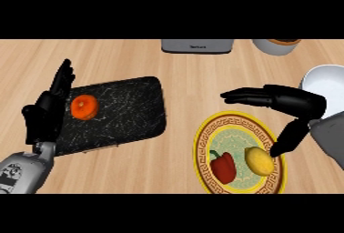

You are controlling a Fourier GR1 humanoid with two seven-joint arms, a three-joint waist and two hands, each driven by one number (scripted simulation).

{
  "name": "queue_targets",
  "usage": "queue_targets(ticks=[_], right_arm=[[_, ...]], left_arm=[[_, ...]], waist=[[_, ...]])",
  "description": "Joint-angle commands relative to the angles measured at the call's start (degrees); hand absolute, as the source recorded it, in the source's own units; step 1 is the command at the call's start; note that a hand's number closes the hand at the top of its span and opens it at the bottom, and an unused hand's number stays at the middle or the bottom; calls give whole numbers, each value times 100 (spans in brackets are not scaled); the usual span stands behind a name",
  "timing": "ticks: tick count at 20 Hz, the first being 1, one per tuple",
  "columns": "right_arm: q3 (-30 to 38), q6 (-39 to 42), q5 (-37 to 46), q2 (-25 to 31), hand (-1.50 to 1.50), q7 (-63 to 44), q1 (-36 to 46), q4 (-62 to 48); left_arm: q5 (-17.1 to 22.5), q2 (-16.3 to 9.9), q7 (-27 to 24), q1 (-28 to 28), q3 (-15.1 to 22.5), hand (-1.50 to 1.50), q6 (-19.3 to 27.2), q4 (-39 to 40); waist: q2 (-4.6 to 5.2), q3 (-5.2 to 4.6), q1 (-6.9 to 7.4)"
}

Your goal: Pick the bell pepper from the plate and place it in the bowl

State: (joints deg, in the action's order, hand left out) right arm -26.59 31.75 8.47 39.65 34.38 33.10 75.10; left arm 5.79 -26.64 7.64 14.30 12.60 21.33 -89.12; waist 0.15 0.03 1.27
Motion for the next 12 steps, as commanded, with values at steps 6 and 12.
queue_targets(ticks=[6, 12], right_arm=[[-798, 638, 688, -208, -150, -242, 130, 708], [-1387, 339, 1658, -604, -150, -544, 83, 487]], left_arm=[[-253, 195, 6, -84, -105, 0, 49, 30], [-69, 98, -88, 348, -536, 0, -412, 587]], waist=[[-21, -4, -93], [-1, -5, -124]])
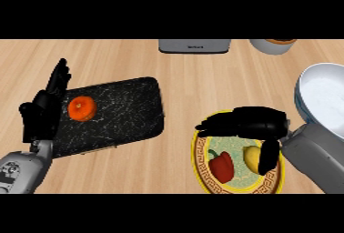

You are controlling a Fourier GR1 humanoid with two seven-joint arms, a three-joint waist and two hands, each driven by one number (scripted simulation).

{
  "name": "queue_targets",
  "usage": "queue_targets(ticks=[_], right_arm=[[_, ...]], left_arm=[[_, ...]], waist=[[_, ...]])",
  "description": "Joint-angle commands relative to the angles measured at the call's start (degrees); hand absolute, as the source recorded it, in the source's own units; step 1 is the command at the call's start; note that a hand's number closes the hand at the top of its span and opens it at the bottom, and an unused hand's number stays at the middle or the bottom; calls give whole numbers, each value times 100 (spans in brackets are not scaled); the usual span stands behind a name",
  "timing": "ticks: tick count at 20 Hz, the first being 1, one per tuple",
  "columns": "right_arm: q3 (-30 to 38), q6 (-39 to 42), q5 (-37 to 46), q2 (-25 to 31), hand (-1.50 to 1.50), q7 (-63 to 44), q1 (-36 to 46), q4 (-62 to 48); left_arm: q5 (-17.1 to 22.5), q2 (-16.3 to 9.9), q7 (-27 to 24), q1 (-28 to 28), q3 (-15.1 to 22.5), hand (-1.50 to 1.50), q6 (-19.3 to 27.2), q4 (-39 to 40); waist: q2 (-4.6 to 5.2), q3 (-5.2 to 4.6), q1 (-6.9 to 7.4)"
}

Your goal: Pick the bell pepper from the plate and place it in the bowl

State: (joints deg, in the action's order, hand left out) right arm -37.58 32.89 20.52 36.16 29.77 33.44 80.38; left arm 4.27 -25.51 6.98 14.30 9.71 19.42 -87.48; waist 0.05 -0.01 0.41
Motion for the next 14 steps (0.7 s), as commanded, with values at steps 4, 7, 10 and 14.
queue_targets(ticks=[4, 7, 10, 14], right_arm=[[-403, -40, 1009, -249, -150, -371, -457, 223], [-261, 44, 1335, -525, -150, -325, -519, 16], [-310, -70, 1656, -807, -150, -331, -756, -133], [-11, 104, 1943, -959, -150, -52, -732, -269]], left_arm=[[-421, 279, 425, -239, 174, 0, 214, -523], [-205, 158, 20, -65, -373, 0, -250, -17], [-458, 385, 223, 13, -205, 0, -179, -172], [-500, 527, -183, -248, -425, 0, -390, -31]], waist=[[-20, 2, -34], [-7, 0, -39], [-6, 2, -34], [-6, 0, -36]])
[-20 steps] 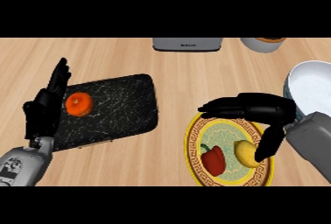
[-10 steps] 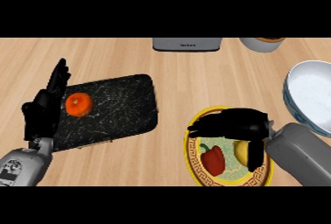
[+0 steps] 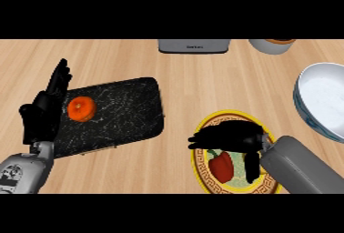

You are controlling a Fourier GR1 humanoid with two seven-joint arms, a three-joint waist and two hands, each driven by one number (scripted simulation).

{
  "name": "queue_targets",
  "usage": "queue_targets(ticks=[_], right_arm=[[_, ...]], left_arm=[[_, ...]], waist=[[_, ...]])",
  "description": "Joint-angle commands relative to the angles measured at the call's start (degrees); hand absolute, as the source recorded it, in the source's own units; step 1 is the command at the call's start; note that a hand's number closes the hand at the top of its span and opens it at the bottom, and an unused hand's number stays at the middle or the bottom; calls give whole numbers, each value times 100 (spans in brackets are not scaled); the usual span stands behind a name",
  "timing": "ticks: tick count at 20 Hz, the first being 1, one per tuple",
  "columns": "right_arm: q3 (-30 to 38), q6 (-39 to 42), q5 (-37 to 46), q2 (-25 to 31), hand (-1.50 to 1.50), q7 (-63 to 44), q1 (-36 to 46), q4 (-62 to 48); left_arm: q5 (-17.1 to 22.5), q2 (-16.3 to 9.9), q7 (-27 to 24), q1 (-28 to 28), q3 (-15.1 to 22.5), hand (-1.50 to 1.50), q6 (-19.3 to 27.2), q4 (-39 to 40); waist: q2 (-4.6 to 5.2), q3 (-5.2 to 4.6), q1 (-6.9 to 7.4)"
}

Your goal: Pick the bell pepper from the plate and place it in the bowl

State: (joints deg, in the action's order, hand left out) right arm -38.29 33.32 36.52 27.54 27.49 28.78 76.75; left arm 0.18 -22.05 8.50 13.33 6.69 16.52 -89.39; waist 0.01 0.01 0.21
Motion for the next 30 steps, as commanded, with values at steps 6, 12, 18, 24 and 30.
queue_targets(ticks=[6, 12, 18, 24, 30], right_arm=[[192, -83, 915, -701, -150, 464, -175, -711], [-103, -779, 1531, -713, 150, 998, -339, -697], [294, -1021, 1677, -1100, 150, 1420, -196, -1246], [538, -841, 1595, -883, 150, 1755, -339, -945], [1288, -1141, 1390, -1902, 150, -961, -885, -572]], left_arm=[[-346, 344, 37, -1, -231, 0, -225, 0], [-396, 328, 350, 89, -336, 0, -369, -245], [-432, 377, 505, 148, -531, 0, -549, -205], [-713, 687, 327, 91, -403, 0, -428, -122], [-585, 499, 150, -270, -673, 0, -490, -310]], waist=[[2, -1, -4], [-3, 0, -12], [1, 1, 4], [-1, 0, -14], [-50, -14, -180]])
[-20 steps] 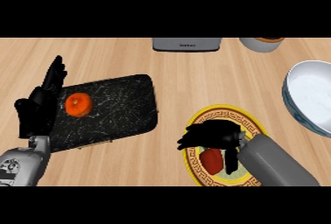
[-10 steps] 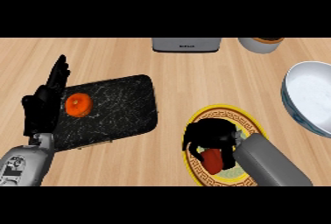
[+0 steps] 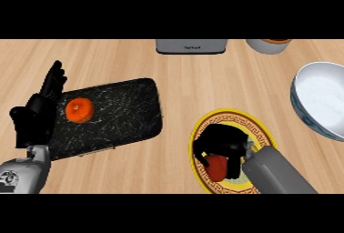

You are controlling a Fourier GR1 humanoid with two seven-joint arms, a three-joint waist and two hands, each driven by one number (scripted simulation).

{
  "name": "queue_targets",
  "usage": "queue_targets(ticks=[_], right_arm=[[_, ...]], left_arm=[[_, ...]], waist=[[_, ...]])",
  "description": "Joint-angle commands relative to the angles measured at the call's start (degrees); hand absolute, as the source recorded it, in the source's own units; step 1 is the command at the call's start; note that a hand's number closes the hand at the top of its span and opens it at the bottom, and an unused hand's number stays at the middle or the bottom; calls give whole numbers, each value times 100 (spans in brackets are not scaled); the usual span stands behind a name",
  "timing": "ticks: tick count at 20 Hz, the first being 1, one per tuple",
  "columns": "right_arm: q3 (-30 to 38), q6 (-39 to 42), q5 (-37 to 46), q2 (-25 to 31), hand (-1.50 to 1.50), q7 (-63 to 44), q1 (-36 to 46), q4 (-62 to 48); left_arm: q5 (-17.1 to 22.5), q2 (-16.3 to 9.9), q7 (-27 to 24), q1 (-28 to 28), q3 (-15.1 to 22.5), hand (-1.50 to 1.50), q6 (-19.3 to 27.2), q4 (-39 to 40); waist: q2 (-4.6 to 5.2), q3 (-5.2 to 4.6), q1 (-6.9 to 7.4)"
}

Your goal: Pick the bell pepper from the plate and place it in the bowl

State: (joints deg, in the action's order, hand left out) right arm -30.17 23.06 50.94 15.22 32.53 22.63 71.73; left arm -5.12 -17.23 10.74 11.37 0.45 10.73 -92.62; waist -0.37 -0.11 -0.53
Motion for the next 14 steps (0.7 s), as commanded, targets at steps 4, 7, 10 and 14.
queue_targets(ticks=[4, 7, 10, 14], right_arm=[[1378, -819, -65, -1112, 150, -3192, -755, -13], [1320, -1471, -417, -1491, 150, -4137, -864, 812], [1191, -2293, -784, -1507, 150, -4906, -903, 1707], [695, -3182, -404, -1516, 150, -6331, -1018, 2771]], left_arm=[[-45, -91, 29, -192, -157, 0, 84, 13], [-130, -22, -40, -213, -75, 0, 129, 75], [-3, -4, -41, -209, -99, 0, 48, -4], [51, -77, -65, -193, -165, 0, -43, 25]], waist=[[-98, -13, -454], [-96, -4, -342], [-104, 2, -220], [-83, -5, -161]])
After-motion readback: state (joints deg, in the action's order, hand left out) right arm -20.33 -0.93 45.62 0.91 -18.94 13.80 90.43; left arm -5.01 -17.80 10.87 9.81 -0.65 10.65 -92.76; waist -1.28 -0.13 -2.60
